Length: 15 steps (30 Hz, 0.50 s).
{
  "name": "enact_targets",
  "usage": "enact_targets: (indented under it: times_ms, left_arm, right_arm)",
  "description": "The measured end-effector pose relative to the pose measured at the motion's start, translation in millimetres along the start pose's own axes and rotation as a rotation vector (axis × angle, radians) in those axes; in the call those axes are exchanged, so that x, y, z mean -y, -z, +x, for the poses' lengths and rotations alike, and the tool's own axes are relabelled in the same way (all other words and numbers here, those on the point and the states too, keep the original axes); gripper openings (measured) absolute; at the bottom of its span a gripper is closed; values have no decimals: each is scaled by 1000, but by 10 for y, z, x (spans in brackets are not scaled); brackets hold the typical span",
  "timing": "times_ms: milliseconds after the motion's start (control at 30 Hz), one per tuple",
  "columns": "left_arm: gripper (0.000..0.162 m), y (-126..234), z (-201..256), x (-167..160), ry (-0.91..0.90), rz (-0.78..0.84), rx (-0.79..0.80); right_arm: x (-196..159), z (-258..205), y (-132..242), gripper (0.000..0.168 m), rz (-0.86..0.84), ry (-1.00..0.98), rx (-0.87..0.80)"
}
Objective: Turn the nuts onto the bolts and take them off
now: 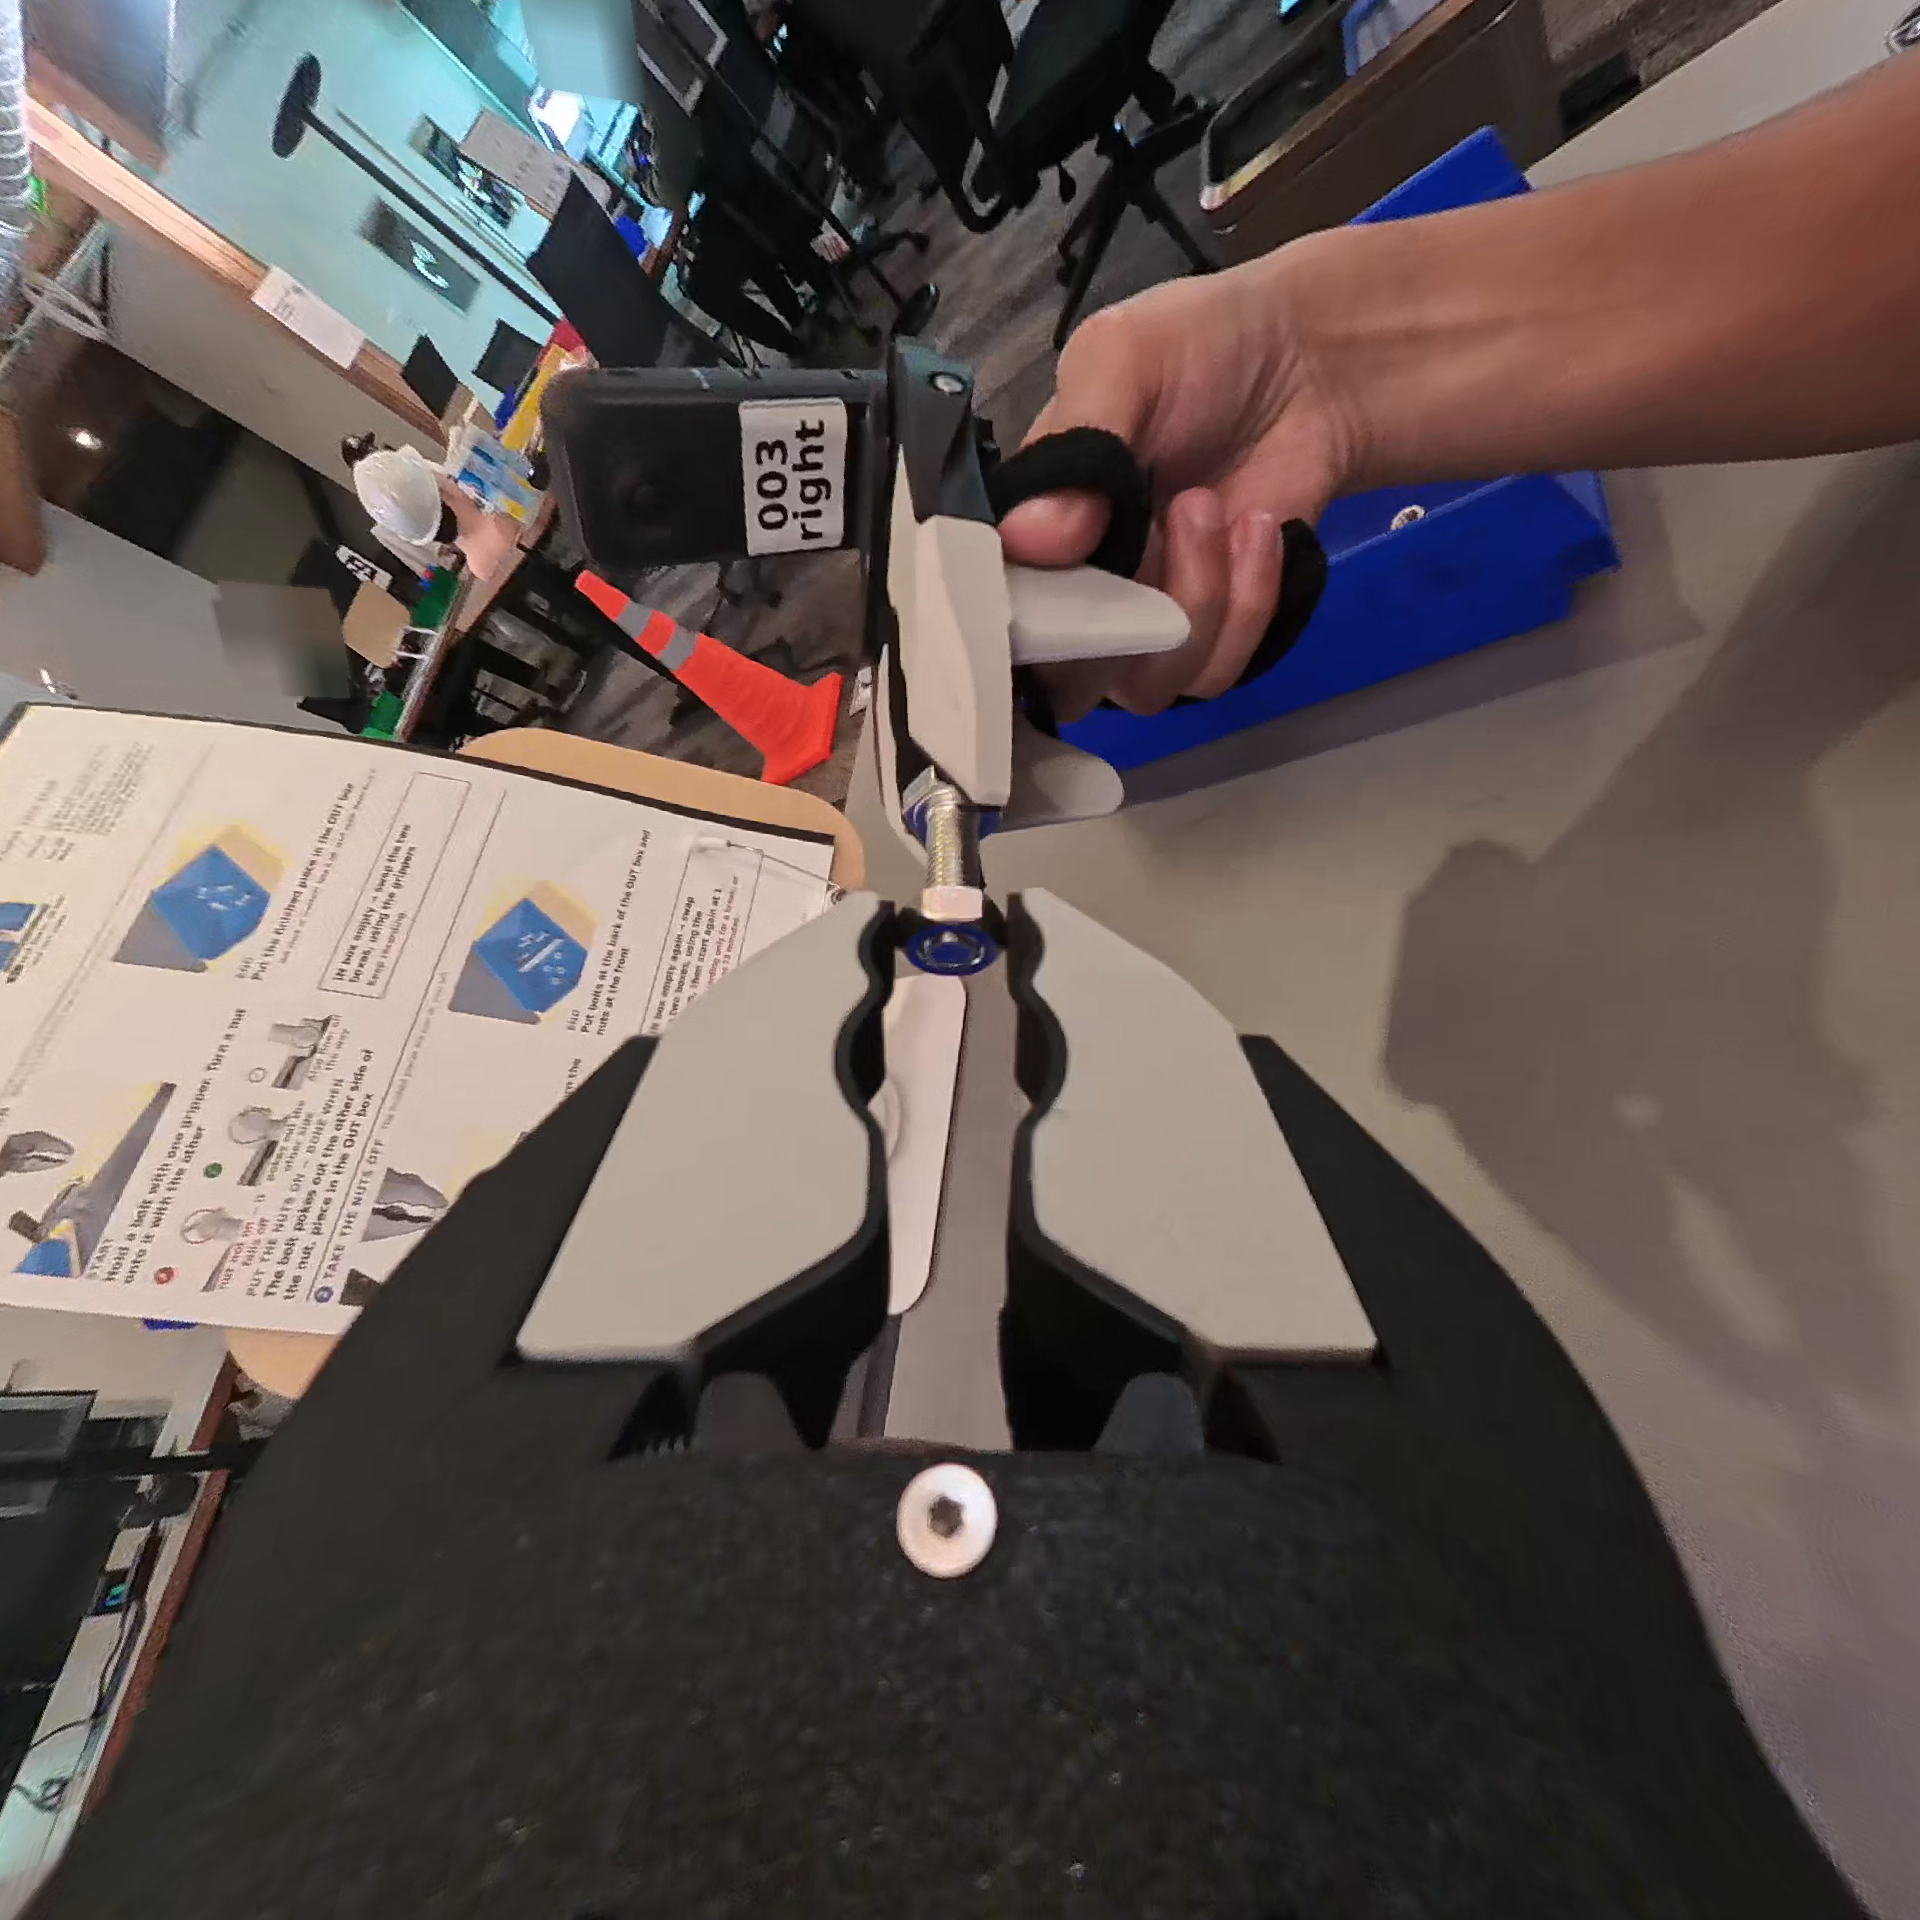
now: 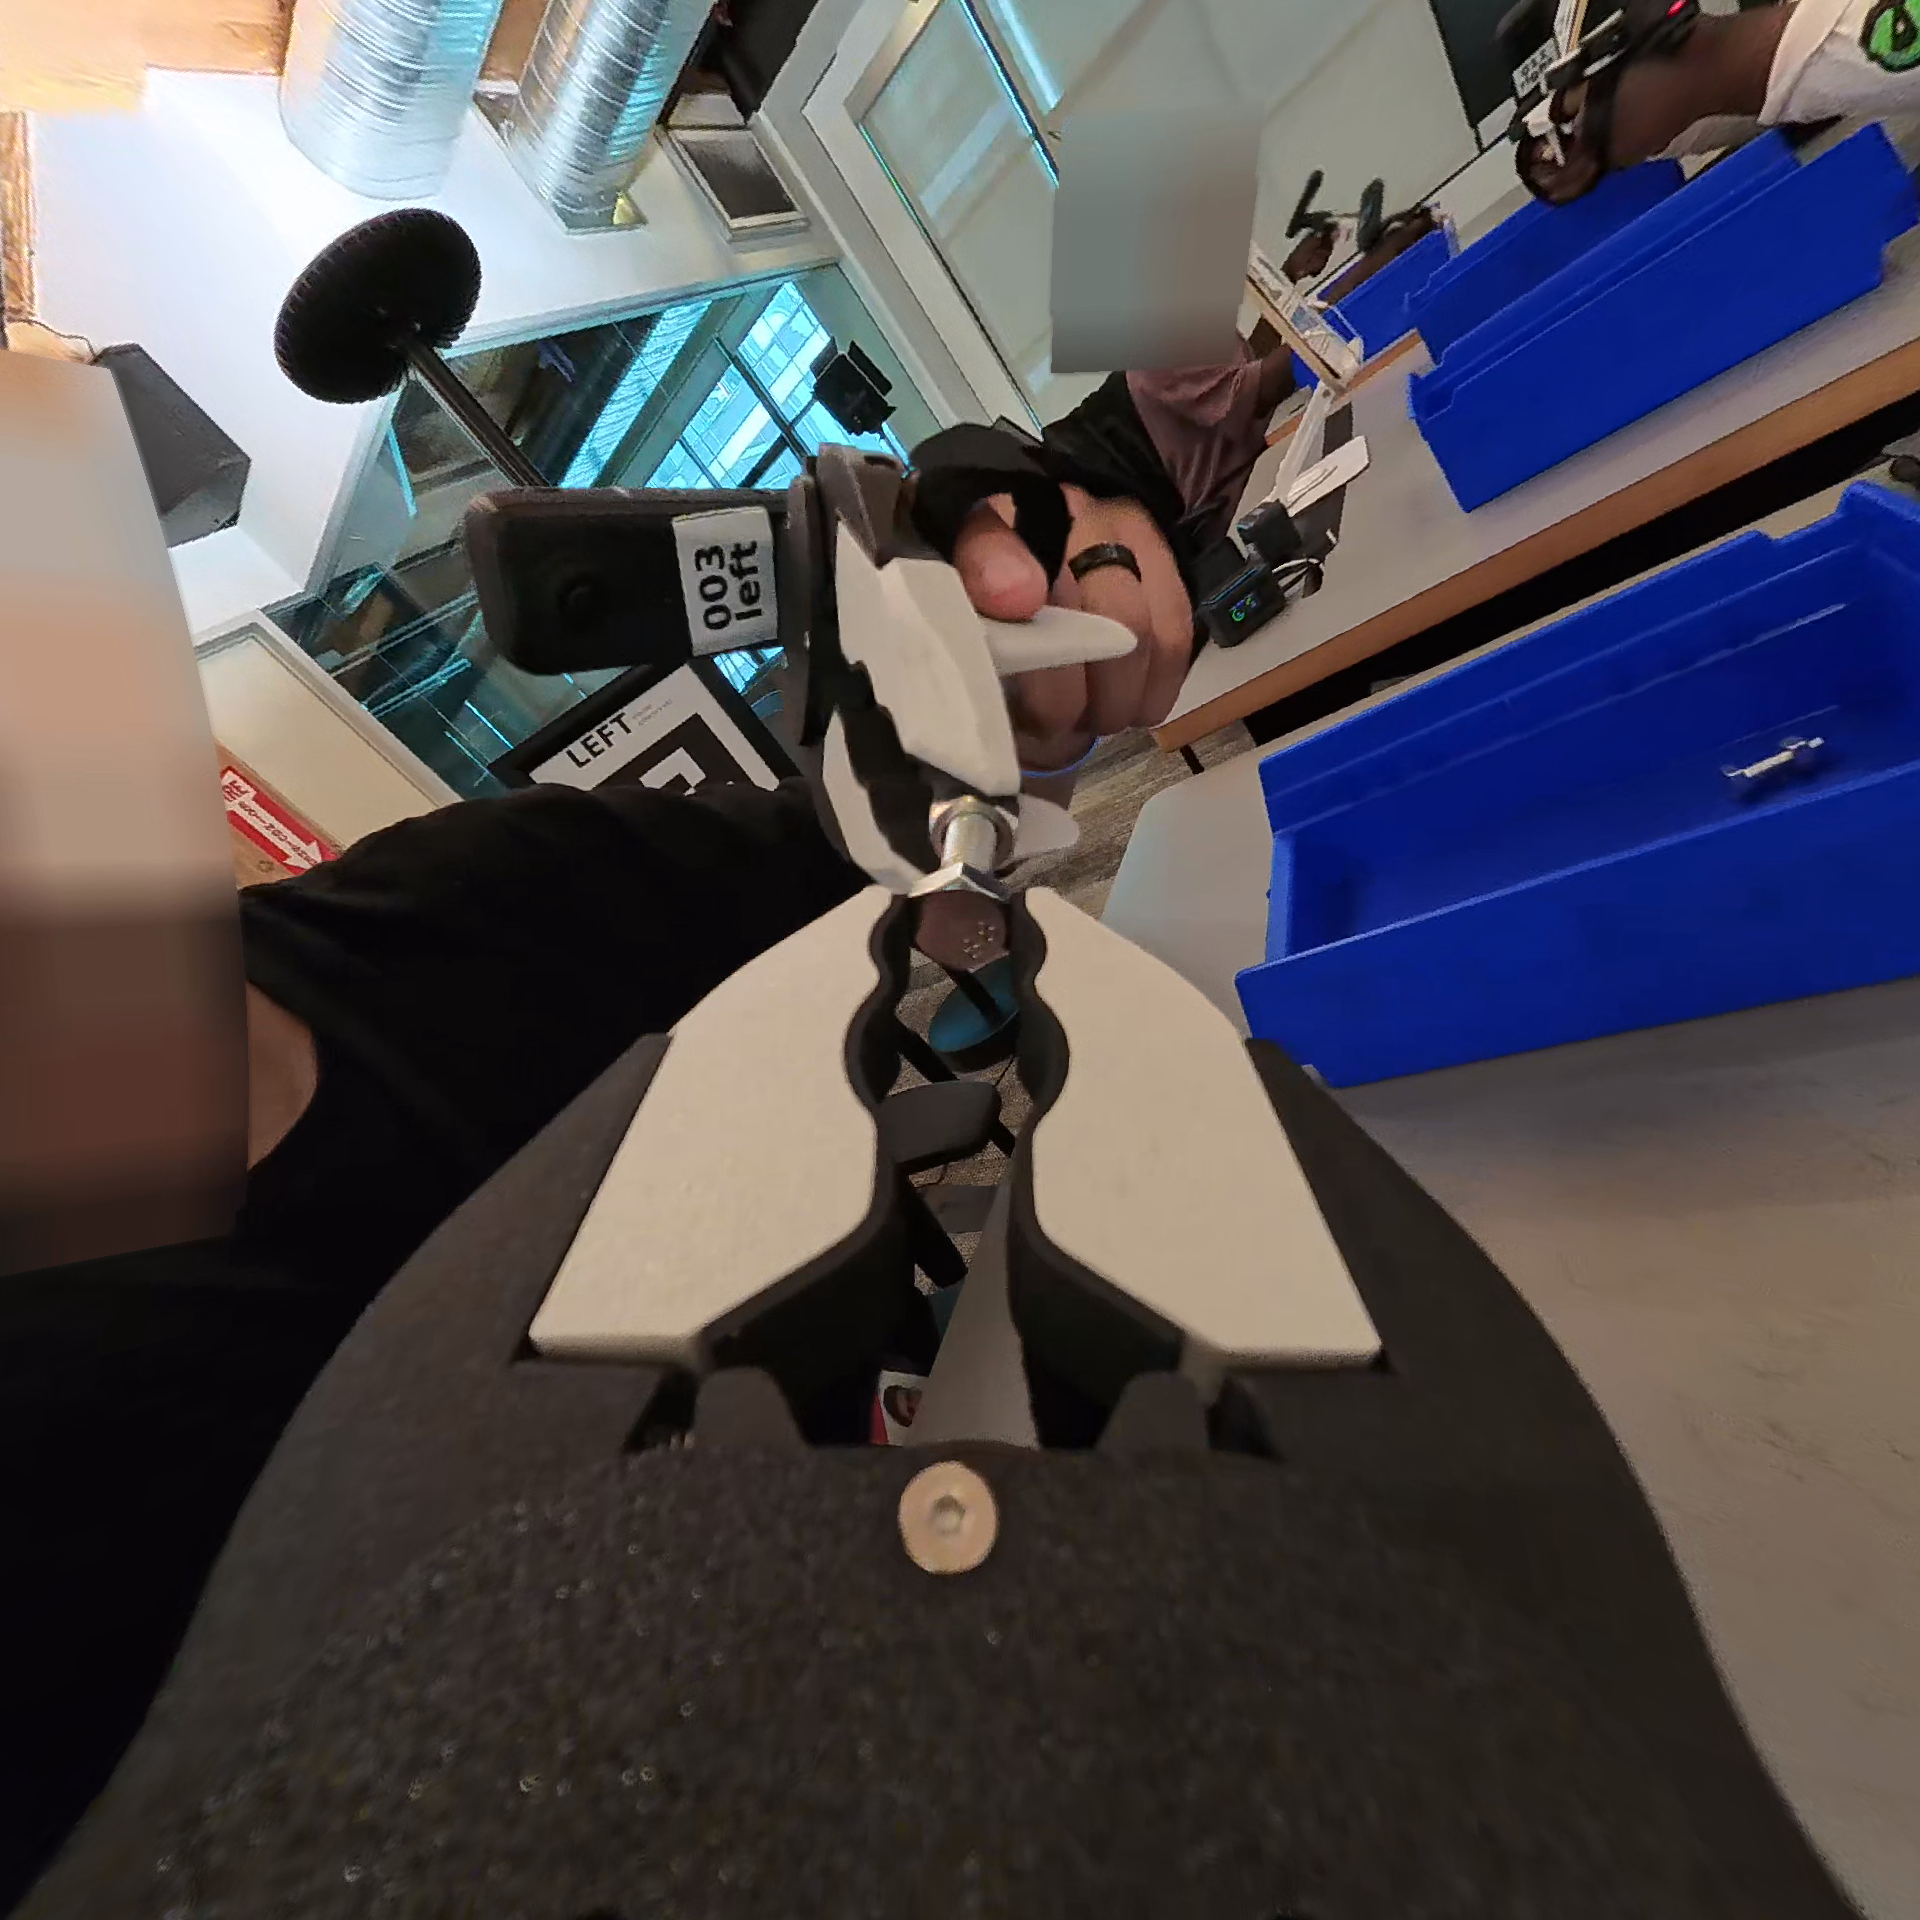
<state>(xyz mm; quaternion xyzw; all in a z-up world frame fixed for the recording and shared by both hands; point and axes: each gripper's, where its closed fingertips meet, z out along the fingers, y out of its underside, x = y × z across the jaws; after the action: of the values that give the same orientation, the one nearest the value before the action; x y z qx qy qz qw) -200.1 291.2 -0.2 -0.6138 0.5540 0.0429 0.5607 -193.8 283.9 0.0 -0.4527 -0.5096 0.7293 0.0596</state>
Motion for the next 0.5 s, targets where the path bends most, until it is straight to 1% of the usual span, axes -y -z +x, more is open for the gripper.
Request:
enact_targets:
  times_ms: [100,167,233,300,500]
  left_arm:
    - [19,-2,15,-2,53,4,-32]
    - [19,0,20,-4,168,10,-89]
    - [19,8,13,-9,358,14,-184]
    - [19,17,19,-1,595,35,-305]
    - [18,97,-35,157,1317,220,-701]
  right_arm:
    - [-7,3,3,17,-6,21,-9]
    - [-7,11,-1,17,-13,68,-31]
    - [1,29,-9,18,-24,160,-88]
    - [13,35,-13,18,-39,270,-160]
    - [70,-38,-27,18,-57,590,-326]
